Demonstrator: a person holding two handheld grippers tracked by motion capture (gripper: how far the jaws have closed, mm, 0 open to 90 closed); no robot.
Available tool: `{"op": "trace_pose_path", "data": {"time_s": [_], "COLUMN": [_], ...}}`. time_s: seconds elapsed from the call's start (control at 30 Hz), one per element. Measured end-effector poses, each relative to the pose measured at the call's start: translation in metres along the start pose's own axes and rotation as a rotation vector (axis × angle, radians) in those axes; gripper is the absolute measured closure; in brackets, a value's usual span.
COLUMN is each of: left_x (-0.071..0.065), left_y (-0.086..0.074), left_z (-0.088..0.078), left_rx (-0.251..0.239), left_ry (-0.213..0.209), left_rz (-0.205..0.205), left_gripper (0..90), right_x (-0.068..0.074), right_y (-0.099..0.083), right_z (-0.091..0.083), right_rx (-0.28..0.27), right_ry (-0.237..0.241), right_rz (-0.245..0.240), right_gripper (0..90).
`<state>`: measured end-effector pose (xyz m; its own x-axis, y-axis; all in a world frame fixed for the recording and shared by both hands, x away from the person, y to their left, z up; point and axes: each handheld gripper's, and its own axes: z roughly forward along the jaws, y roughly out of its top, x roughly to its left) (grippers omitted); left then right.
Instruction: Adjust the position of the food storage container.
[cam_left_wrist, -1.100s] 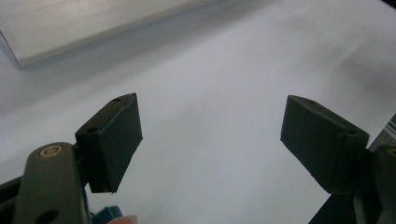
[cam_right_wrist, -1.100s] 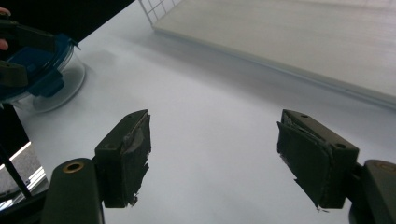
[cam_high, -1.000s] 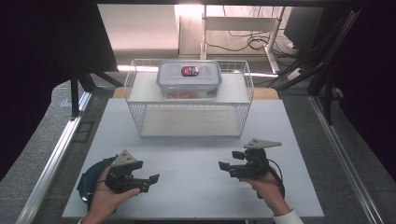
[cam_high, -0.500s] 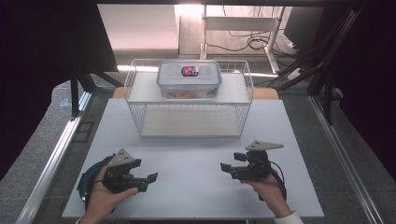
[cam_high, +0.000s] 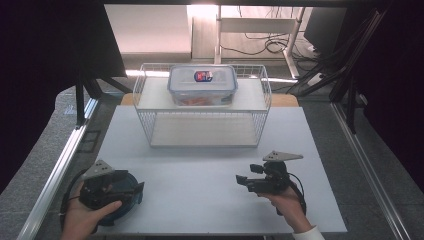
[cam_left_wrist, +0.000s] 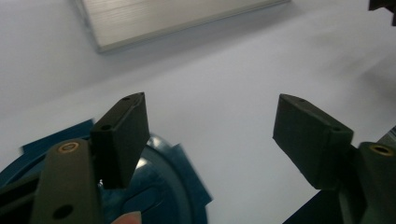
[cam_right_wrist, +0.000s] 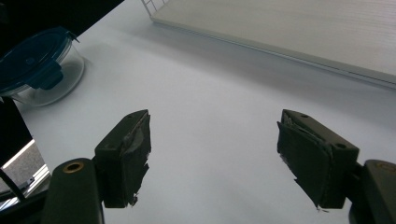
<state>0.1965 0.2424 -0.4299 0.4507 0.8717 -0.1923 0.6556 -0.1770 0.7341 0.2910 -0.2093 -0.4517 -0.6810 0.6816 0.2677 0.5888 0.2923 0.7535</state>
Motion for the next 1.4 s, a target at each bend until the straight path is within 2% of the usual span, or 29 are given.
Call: {"op": "trace_pose_path", "data": {"time_s": [0.23, 0.3, 0.43, 0.53, 0.6, 0.63, 0.7, 0.83, 0.87, 0.97, 1.0, 1.1, 1.27, 1.4], "left_x": [0.022, 0.028, 0.040, 0.050, 0.058, 0.061, 0.066, 0.075, 0.080, 0.092, 0.092, 0.103, 0.111, 0.114], "left_y": [-0.005, -0.006, -0.013, -0.021, -0.027, -0.030, -0.035, -0.044, -0.048, -0.056, -0.056, -0.067, -0.081, -0.088], "left_z": [-0.014, -0.019, -0.027, -0.030, -0.033, -0.034, -0.038, -0.043, -0.045, -0.046, -0.046, -0.046, -0.042, -0.034], "left_rx": [-0.004, -0.011, 0.007, 0.032, 0.043, 0.047, 0.065, 0.079, 0.090, 0.103, 0.103, 0.140, 0.177, 0.196], "left_ry": [0.076, 0.084, 0.108, 0.137, 0.139, 0.148, 0.174, 0.182, 0.195, 0.200, 0.200, 0.246, 0.239, 0.201], "left_rz": [-0.036, -0.057, -0.081, -0.109, -0.130, -0.135, -0.133, -0.156, -0.170, -0.224, -0.224, -0.265, -0.299, -0.318], "left_gripper": [38.8, 40.7, 46.7, 58.1, 72.1, 78.5, 84.7, 88.7, 89.6, 89.9, 90.0, 90.0, 90.0, 90.0], "right_x": [-0.002, -0.003, -0.002, -0.001, -0.001, -0.001, -0.002, -0.003, -0.003, -0.003, -0.003, -0.003, -0.004, -0.004], "right_y": [0.003, 0.002, -0.001, -0.001, -0.001, -0.001, -0.002, -0.003, -0.004, -0.004, -0.004, -0.004, -0.004, -0.004], "right_z": [0.003, 0.004, 0.007, 0.007, 0.007, 0.007, 0.009, 0.011, 0.012, 0.012, 0.011, 0.010, 0.010, 0.011], "right_rx": [0.003, 0.011, 0.029, 0.033, 0.029, 0.030, 0.037, 0.049, 0.052, 0.054, 0.052, 0.049, 0.052, 0.054], "right_ry": [-0.003, -0.010, -0.019, -0.029, -0.032, -0.034, -0.038, -0.050, -0.054, -0.059, -0.060, -0.063, -0.065, -0.072], "right_rz": [-0.003, -0.004, -0.012, -0.019, -0.016, -0.015, -0.013, -0.006, -0.004, -0.006, -0.006, -0.008, -0.004, -0.003], "right_gripper": [24.7, 24.4, 24.0, 23.9, 23.9, 23.8, 23.5, 23.3, 23.3, 23.3, 23.3, 23.3, 23.3, 22.7]}}
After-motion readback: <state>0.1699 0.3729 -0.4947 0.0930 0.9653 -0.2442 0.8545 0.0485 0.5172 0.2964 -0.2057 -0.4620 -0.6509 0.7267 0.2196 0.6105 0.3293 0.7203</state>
